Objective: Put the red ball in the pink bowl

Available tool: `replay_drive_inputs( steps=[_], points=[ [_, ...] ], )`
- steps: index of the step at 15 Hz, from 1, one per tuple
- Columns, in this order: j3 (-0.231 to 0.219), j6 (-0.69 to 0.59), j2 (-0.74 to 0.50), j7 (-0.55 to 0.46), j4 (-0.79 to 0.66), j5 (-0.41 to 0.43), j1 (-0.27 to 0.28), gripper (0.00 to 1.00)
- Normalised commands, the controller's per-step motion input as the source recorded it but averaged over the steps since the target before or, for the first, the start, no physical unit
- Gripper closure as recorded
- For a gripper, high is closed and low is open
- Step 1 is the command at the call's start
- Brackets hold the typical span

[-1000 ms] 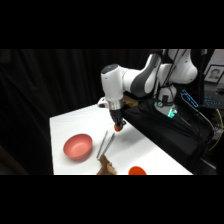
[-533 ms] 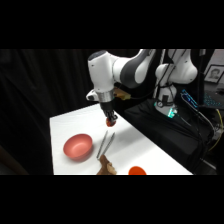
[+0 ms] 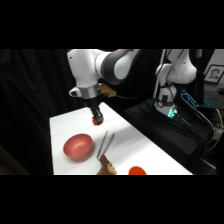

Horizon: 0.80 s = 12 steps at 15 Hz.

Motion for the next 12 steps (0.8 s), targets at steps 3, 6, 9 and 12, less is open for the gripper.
replay_drive_inputs(
  steps=[3,6,9,12],
  points=[
    [-0.005,-0.23,0.39,-0.18,0.66,0.067,-0.057,0.97],
    [0.002,-0.2,0.38,-0.17,0.64,0.087,-0.059,0.97],
    [0.002,-0.12,0.38,-0.15,0.57,0.093,-0.059,0.97],
    [0.018,0.01,0.24,-0.16,0.34,0.126,-0.074,0.97]
  ],
)
